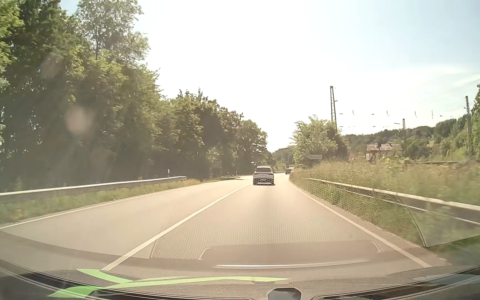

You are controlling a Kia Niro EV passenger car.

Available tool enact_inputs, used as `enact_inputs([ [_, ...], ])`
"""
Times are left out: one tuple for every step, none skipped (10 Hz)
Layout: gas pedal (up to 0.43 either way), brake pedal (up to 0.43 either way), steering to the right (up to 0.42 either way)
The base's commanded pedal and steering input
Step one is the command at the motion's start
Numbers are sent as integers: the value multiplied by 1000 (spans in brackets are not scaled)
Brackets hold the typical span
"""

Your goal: Follow the waypoints while adhering to traffic rules and regulations

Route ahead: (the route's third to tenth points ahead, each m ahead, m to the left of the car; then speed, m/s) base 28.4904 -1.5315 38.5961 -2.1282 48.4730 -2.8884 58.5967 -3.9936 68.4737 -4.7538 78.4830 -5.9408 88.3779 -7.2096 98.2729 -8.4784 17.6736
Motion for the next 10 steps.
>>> enact_inputs([
  [209, 0, 5],
  [209, 0, 5],
  [220, 0, 5],
  [220, 0, 5],
  [228, 0, 5],
  [228, 0, 5],
  [240, 0, 5],
  [240, 0, 5],
  [240, 0, 5],
  [240, 0, 5],
])
